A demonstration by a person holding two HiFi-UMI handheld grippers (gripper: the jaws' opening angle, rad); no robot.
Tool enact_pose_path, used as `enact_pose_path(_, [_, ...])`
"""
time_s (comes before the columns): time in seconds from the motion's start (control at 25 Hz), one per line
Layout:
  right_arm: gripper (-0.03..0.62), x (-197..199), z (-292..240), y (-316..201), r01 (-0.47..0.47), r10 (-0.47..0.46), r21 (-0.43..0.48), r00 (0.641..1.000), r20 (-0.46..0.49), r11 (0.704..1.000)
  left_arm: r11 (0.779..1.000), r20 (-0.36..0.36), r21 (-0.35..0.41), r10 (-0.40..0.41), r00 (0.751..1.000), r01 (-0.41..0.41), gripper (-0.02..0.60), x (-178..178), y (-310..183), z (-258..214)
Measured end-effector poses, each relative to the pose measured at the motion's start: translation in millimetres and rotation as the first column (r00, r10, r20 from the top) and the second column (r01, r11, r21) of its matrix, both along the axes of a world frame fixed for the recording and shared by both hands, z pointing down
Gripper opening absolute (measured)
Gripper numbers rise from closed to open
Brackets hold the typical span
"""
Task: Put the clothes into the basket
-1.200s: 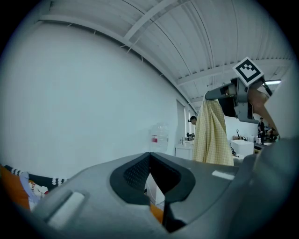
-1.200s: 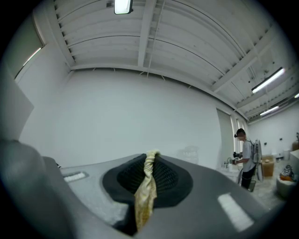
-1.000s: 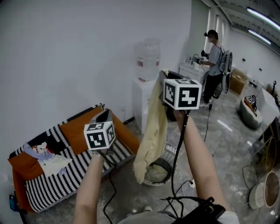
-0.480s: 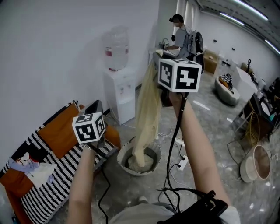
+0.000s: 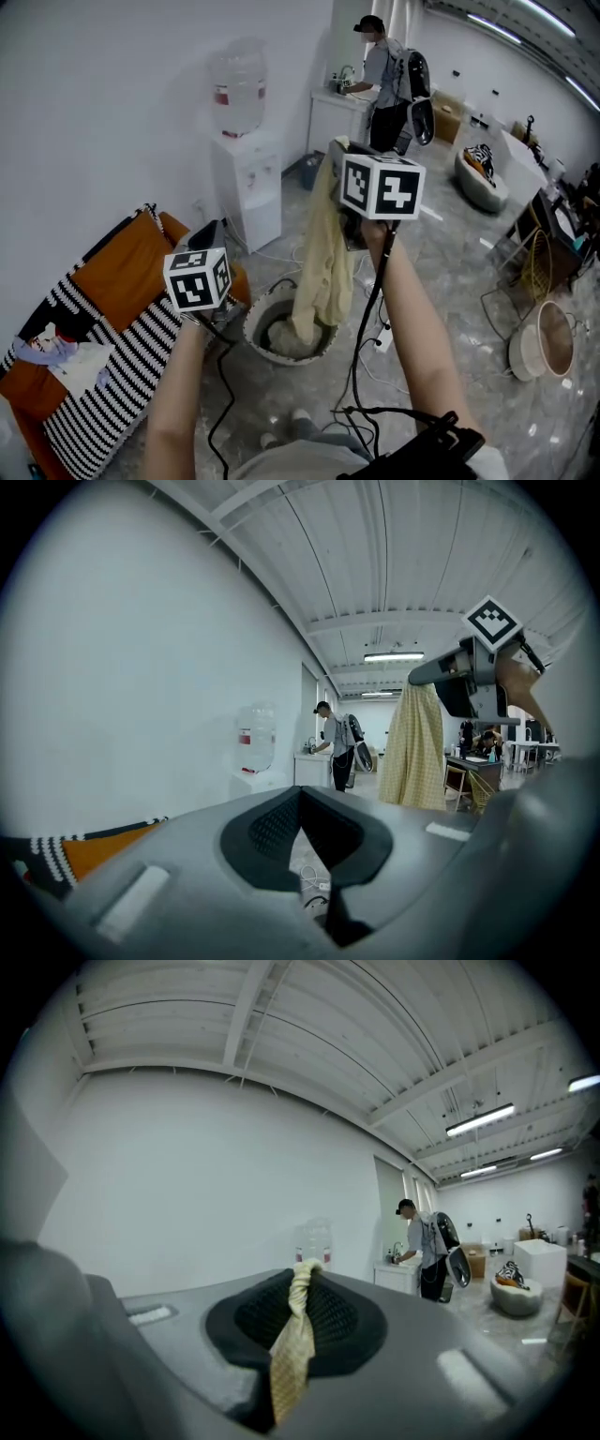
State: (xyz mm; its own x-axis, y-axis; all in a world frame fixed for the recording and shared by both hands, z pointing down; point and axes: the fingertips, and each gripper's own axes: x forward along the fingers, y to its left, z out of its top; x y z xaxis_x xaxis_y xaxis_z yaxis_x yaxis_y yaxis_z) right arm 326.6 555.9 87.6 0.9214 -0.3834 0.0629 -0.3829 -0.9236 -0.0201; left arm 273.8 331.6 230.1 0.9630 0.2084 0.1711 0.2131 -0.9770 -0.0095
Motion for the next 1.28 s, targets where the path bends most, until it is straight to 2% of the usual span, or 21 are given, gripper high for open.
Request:
enact_pose_path(0.24, [0.035,8,86,16,0.004,-0.007,0.023,0.991,0.132,1.000,1.000,0.086,-0.001,0.000,0.996,0.000,0.006,-3,14,57])
enact_pose_path(0.44, [0.035,13,166,16,0.012,-0.020,0.035,0.965,0.260,0.999,1.000,0.180,0.001,0.007,0.984,-0.007,0.006,-7,24,114])
enact_pose_path(0.8, [0.035,17,271,1,0.022,-0.030,0.025,0.921,0.389,0.999,1.000,0.297,-0.021,0.012,0.955,-0.006,0.006,-13,31,192])
enact_pose_path(0.92, [0.035,20,310,-4,0.023,-0.027,0.015,0.898,0.439,1.000,1.000,0.349,-0.029,0.007,0.937,0.003,0.006,-16,28,223])
enact_pose_path(1.08, [0.035,17,370,-12,0.045,-0.009,-0.060,0.862,0.506,0.997,0.997,0.439,-0.066,0.001,0.899,0.031,0.006,-29,24,272])
enact_pose_path(1.2, [0.035,14,411,-19,0.063,-0.011,-0.073,0.824,0.566,0.995,0.996,0.491,-0.077,-0.009,0.871,0.053,0.006,-37,20,303])
enact_pose_path(1.28, [0.035,13,436,-23,0.077,-0.014,-0.080,0.800,0.599,0.994,0.994,0.507,-0.082,-0.023,0.862,0.074,0.006,-37,16,317])
